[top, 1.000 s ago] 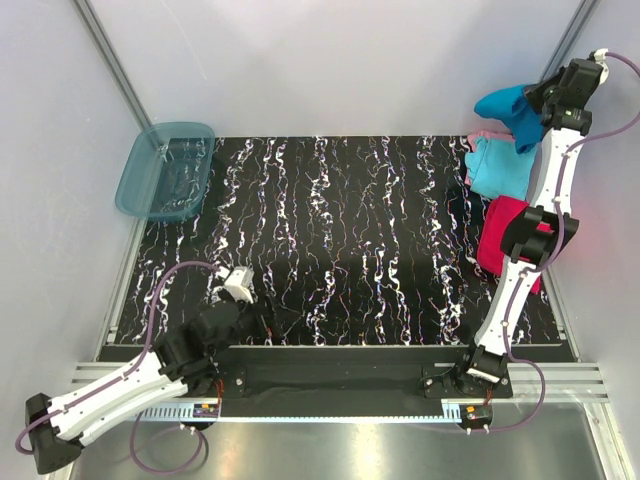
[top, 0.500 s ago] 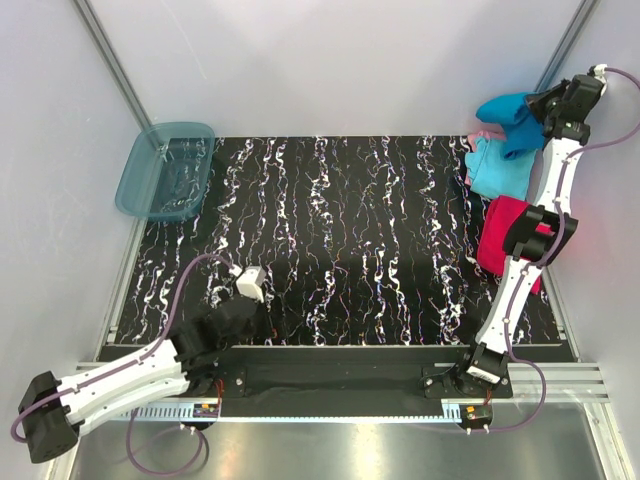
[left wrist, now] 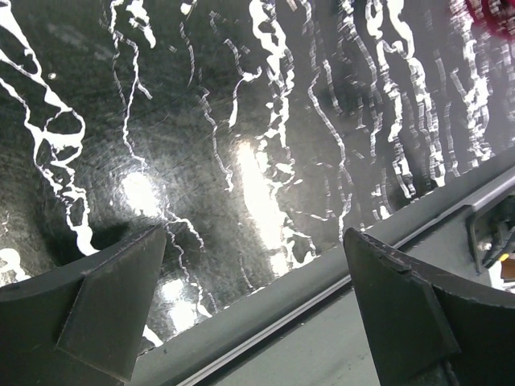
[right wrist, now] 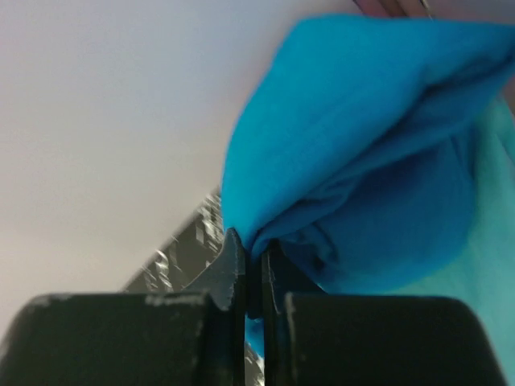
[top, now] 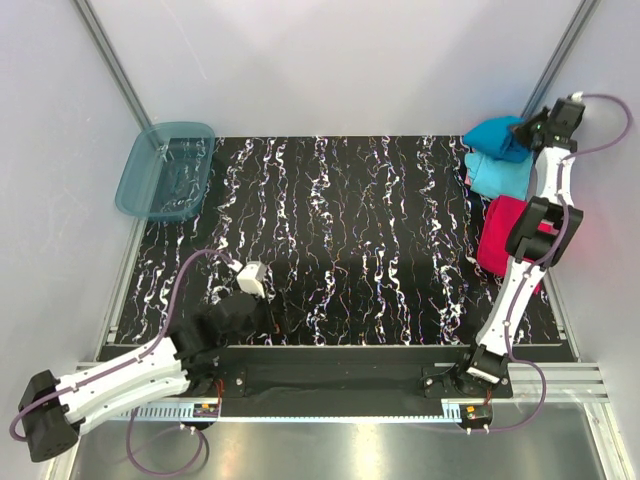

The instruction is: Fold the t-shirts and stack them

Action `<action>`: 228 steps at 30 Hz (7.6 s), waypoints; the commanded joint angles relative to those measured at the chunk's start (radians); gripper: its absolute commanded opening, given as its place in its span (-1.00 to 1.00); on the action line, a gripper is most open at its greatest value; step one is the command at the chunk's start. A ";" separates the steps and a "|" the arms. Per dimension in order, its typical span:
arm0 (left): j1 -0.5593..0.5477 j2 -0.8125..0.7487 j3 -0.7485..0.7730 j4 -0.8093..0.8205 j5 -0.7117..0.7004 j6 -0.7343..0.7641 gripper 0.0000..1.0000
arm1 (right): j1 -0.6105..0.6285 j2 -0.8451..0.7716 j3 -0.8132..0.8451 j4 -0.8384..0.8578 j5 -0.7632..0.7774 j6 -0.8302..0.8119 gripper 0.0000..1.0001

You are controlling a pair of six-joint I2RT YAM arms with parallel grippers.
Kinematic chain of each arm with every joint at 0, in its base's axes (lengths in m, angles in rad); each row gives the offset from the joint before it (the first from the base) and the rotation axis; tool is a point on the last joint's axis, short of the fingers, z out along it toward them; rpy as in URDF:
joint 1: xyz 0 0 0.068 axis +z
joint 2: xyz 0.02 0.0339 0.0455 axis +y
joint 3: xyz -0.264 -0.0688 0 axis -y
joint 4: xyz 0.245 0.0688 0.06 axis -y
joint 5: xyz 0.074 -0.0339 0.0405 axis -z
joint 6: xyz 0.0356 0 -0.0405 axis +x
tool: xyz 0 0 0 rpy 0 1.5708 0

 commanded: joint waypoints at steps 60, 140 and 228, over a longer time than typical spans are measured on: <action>-0.005 -0.248 -0.082 0.027 0.024 -0.003 0.96 | -0.009 -0.089 0.422 -0.323 0.092 0.102 -1.00; -0.008 -0.234 -0.048 -0.013 0.008 -0.003 0.98 | 0.033 -0.068 0.105 -0.060 -0.007 0.088 -1.00; -0.030 0.627 0.245 0.368 -0.308 0.310 0.97 | 1.031 -1.224 -1.863 0.432 0.546 -0.036 0.57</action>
